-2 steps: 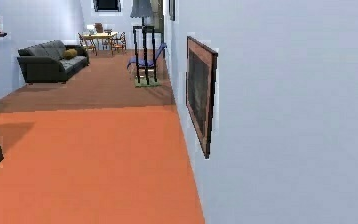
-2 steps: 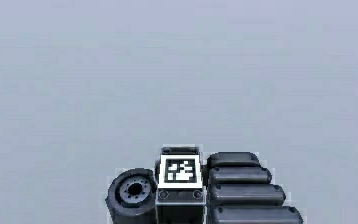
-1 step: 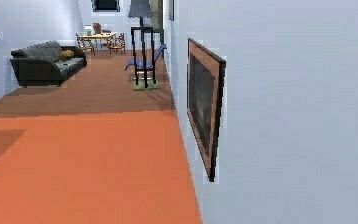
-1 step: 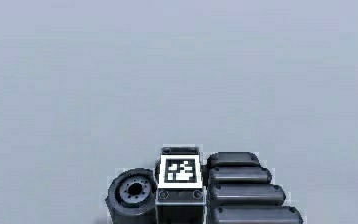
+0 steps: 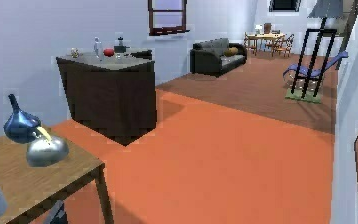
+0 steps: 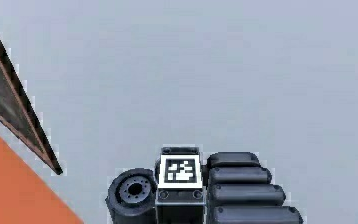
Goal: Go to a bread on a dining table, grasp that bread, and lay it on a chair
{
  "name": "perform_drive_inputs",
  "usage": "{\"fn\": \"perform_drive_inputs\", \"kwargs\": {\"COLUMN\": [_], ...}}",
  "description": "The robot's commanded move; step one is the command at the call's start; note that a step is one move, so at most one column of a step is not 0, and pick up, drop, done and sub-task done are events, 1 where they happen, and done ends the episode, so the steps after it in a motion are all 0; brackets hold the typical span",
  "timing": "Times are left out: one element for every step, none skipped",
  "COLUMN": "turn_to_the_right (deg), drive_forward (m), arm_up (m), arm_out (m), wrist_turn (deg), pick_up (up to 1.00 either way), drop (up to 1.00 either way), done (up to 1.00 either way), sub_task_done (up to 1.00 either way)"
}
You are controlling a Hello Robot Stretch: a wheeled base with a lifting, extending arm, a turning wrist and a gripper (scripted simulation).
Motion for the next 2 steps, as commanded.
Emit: {"fn": "perform_drive_inputs", "kwargs": {"turn_to_the_right": [0.0,-45.0], "drive_forward": [0.20,0.00], "arm_up": [0.00,0.00], "arm_out": [0.00,0.00], "wrist_turn": [0.0,0.0], "pick_up": [0.00,0.00], "drop": [0.00,0.00], "done": [0.00,0.00], "sub_task_done": [0.00,0.00]}}
